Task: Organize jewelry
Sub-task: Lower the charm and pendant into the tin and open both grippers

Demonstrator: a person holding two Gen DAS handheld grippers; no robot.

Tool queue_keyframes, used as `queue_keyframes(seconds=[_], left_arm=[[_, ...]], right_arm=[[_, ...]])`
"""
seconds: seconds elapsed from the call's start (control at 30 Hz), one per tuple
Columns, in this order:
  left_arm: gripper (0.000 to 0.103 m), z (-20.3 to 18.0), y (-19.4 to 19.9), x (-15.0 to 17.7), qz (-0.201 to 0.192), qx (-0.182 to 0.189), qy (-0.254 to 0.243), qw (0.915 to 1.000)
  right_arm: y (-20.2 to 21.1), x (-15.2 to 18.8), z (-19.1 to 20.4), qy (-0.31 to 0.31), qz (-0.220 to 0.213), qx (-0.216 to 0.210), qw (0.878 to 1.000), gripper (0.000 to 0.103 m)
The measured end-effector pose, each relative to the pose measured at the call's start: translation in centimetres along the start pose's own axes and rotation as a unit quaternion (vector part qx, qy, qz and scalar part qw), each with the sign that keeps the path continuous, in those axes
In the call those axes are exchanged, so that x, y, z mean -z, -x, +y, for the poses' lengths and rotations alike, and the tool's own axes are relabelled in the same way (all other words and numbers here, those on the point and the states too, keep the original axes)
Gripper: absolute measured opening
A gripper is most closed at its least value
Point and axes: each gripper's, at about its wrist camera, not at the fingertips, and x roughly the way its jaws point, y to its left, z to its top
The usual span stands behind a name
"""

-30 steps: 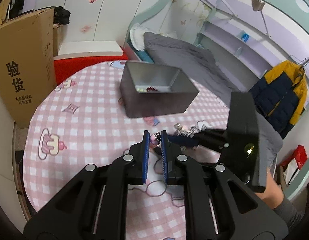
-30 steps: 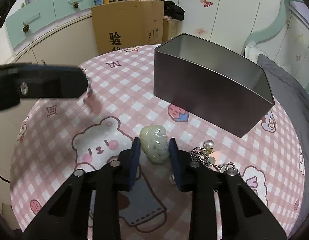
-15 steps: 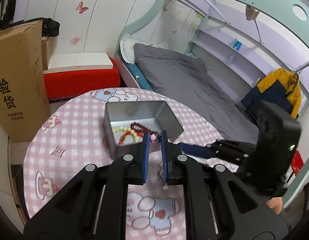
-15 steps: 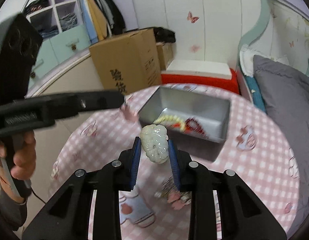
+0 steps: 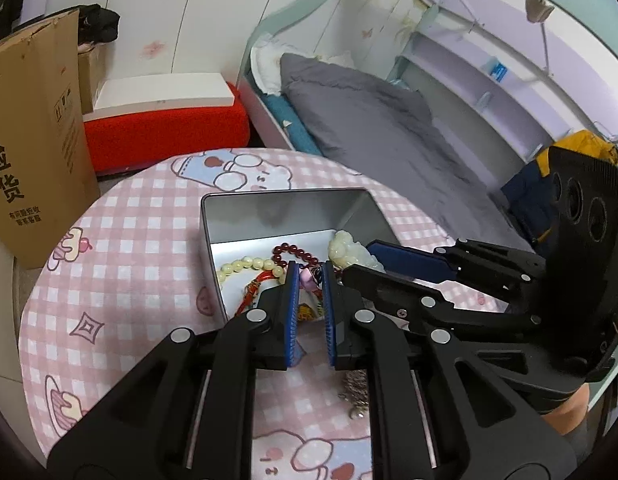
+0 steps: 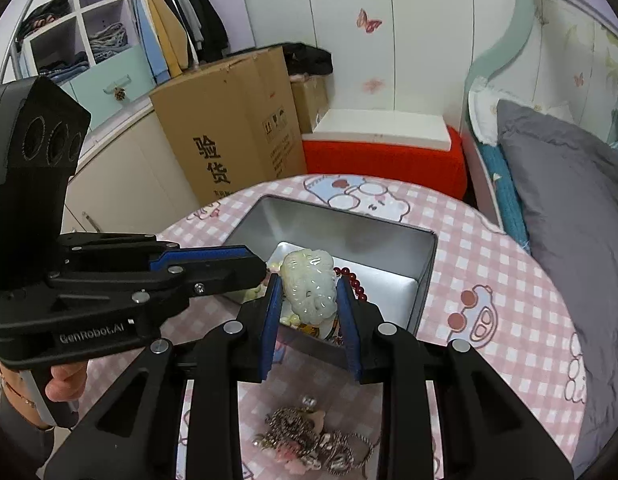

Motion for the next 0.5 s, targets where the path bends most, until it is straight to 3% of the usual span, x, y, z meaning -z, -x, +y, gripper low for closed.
queue_keyframes(seconds=[0.5], left_arm=[[0.012,0.6,-2.0,-0.2,0.019,-0.016,0.011,0.9996]], right_arm=[[-2.5,-0.4,-1.7,-0.019,0.039,-0.011,0.999,0.026]])
